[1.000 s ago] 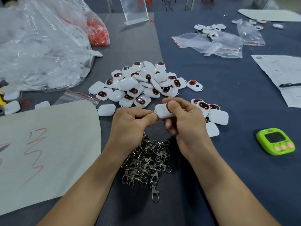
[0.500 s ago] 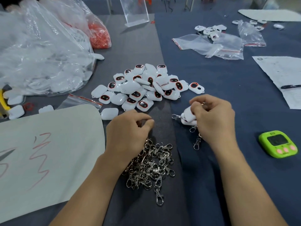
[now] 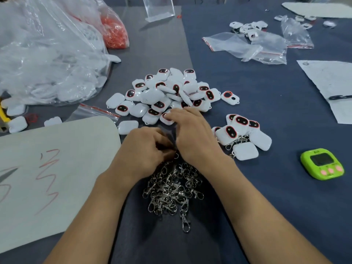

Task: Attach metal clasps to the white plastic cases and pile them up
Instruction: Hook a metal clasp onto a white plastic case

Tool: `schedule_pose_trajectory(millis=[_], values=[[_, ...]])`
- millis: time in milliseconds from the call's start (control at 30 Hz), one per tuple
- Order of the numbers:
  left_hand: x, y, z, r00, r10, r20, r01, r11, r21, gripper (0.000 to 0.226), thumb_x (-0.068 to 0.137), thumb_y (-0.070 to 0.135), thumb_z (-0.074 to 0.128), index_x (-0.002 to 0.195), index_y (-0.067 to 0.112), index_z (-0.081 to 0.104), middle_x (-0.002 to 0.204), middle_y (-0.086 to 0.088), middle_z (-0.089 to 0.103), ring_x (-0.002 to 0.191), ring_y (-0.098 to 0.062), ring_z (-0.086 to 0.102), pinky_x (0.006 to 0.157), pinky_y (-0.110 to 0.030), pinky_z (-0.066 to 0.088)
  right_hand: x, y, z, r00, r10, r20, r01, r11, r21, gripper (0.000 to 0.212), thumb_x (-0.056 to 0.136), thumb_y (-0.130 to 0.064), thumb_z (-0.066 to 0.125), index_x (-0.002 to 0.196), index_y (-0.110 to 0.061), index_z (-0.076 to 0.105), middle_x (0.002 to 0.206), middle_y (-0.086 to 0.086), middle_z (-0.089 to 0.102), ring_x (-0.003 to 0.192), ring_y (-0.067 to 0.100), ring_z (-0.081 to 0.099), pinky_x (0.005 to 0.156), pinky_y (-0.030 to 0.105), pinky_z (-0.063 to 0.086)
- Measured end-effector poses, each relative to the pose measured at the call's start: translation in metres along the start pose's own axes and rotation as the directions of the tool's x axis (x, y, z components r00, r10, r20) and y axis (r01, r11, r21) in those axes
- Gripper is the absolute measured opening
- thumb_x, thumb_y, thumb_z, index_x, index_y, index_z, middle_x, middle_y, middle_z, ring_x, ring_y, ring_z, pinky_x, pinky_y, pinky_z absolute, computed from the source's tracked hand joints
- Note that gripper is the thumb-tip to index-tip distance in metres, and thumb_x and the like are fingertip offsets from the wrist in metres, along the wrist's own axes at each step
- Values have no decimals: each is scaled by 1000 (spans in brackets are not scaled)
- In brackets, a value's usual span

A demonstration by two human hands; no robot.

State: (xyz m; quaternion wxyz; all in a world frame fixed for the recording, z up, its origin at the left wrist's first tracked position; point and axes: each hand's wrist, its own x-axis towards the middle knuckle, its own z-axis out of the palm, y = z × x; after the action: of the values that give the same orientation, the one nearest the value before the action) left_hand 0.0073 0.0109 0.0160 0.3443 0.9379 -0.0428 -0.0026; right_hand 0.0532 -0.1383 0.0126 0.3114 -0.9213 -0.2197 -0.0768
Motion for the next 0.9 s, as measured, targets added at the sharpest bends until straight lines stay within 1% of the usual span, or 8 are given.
schedule_pose_trajectory(millis=[100, 200, 333, 467, 567, 633, 800, 900], values=[[-3, 1, 3, 998, 6, -69, -10, 998, -54, 18, 70, 15, 87, 83, 28, 82, 82, 25, 69, 82, 9, 62, 71, -2, 37, 17, 0, 10, 987, -21, 159, 34, 997, -75, 60, 86, -2, 66, 143, -17, 56, 142, 1, 59, 130, 22, 43, 108, 26, 30], [-7, 3, 5, 987, -20, -158, -3, 989, -145, 23, 69, 11, 87, 82, 30, 82, 76, 15, 71, 73, -2, 63, 64, -12, 44, 23, 6, 6, 979, 30, 202, 2, 987, -159, 67, 83, -5, 69, 146, -21, 52, 134, 5, 49, 123, 28, 45, 105, 32, 35], [-6, 5, 8, 960, -64, -273, -2, 972, -235, 27, 73, 14, 87, 88, 35, 81, 78, 22, 72, 66, 1, 65, 63, -12, 47, 15, 11, -7, 970, 62, 234, -23, 985, -168, 46, 87, -10, 69, 130, -19, 55, 124, 4, 48, 112, 27, 50, 90, 33, 39], [-5, 4, 10, 941, -163, -296, 43, 926, -375, 28, 80, 7, 81, 92, 32, 82, 79, 16, 77, 69, -5, 74, 71, -35, 63, -6, 12, -12, 975, 118, 187, -116, 993, -22, 39, 82, -2, 64, 113, -25, 56, 104, -2, 60, 94, 26, 58, 81, 41, 48], [-2, 4, 11, 928, -160, -336, 13, 915, -402, 27, 82, 5, 79, 90, 30, 82, 80, 16, 77, 73, -4, 75, 74, -29, 62, -18, 12, -5, 975, 81, 207, -68, 995, -71, 67, 82, -6, 65, 143, -29, 49, 119, -1, 58, 108, 26, 53, 92, 41, 46], [0, 5, 9, 924, -149, -354, -14, 909, -417, 28, 82, 3, 78, 89, 31, 81, 81, 18, 77, 76, -3, 75, 74, -20, 59, -18, 10, -1, 983, 40, 181, -31, 998, -51, 70, 87, -13, 64, 151, -29, 43, 132, -3, 52, 116, 24, 46, 100, 40, 43], [2, 2, 7, 928, -172, -331, -6, 881, -474, 32, 84, 3, 73, 87, 33, 81, 81, 12, 78, 75, -8, 75, 73, -22, 59, -14, 12, 2, 975, -69, 213, 76, 997, -24, 46, 94, -30, 59, 139, -30, 57, 132, -11, 53, 111, 17, 41, 104, 39, 39], [5, 0, 10, 912, -222, -344, 42, 887, -460, 32, 82, 6, 76, 84, 38, 79, 81, 16, 77, 78, -4, 75, 78, -21, 58, -12, 15, -1, 980, -31, 198, 20, 998, 57, 38, 88, -26, 66, 126, -32, 60, 121, -13, 60, 104, 12, 48, 94, 31, 42]])
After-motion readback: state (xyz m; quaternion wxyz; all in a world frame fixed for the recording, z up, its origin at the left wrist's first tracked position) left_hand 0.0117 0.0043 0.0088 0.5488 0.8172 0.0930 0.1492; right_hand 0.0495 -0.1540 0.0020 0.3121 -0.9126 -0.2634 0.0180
